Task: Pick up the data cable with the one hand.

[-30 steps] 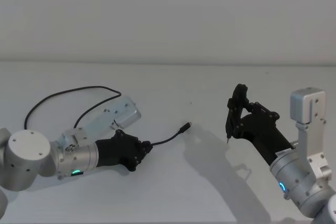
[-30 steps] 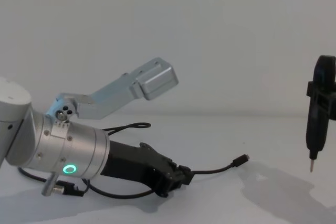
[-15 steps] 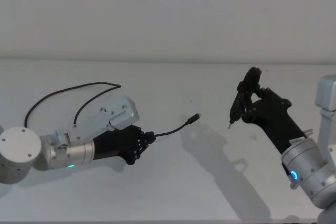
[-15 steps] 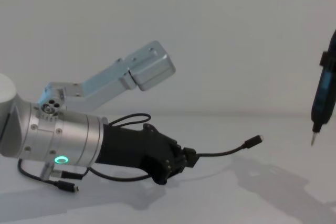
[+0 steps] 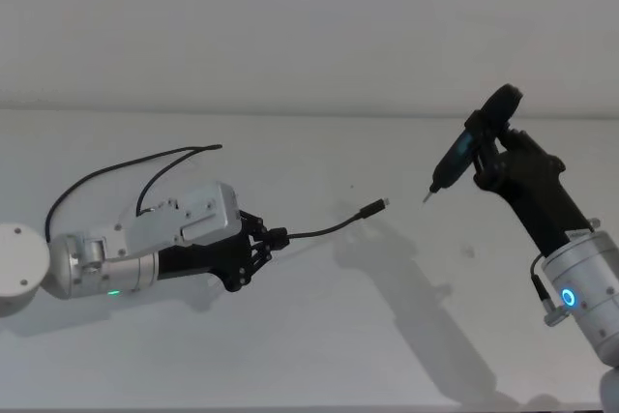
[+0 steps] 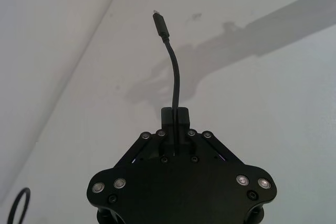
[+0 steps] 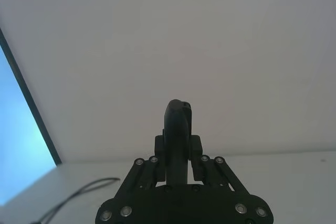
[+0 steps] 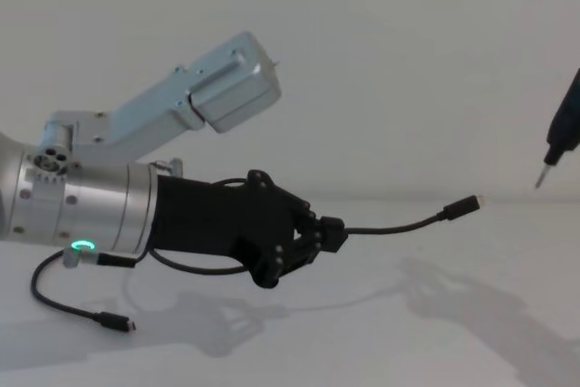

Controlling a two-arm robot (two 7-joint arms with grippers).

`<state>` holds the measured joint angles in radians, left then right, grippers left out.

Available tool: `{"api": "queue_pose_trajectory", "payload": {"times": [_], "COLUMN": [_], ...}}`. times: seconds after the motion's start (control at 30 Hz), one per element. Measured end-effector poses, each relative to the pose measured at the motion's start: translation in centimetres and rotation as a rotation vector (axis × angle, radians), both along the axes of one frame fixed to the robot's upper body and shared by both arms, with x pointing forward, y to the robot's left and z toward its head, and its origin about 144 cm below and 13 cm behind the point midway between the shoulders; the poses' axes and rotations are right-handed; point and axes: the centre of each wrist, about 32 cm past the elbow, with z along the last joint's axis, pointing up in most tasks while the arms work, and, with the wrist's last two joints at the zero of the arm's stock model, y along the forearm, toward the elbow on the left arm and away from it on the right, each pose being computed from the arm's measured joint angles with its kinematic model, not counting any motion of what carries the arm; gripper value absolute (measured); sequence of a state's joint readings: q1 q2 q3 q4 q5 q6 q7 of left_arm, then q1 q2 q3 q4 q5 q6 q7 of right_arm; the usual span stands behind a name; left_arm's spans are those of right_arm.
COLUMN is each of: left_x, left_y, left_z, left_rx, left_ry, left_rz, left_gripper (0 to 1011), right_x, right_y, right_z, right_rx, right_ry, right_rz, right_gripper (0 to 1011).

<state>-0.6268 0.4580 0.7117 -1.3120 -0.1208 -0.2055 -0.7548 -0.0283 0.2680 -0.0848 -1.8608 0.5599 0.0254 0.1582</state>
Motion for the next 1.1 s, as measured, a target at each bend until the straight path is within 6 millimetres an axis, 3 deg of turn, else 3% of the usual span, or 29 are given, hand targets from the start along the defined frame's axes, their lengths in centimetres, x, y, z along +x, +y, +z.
{"api": "queue_pose_trajectory", "payload": {"times": [0.47,1.1], "left_x": [0.2,0.3], "left_y": [0.6,0.8], "left_z": [0.6,0.8], "left_rx": [0.003,0.005], "left_ry": [-0.067,-0.093], "left_rz": [-0.056,-0.078], "left_gripper": [50,51], "right_x": [0.7,0.6], "right_y": [0.3,1.2], "right_z": [0.5,0.8], "right_rx": [0.171,0.24], "right_ry": [-0.001,0.057], "right_rz": [0.019,0.039], "right_gripper": [275,275]}}
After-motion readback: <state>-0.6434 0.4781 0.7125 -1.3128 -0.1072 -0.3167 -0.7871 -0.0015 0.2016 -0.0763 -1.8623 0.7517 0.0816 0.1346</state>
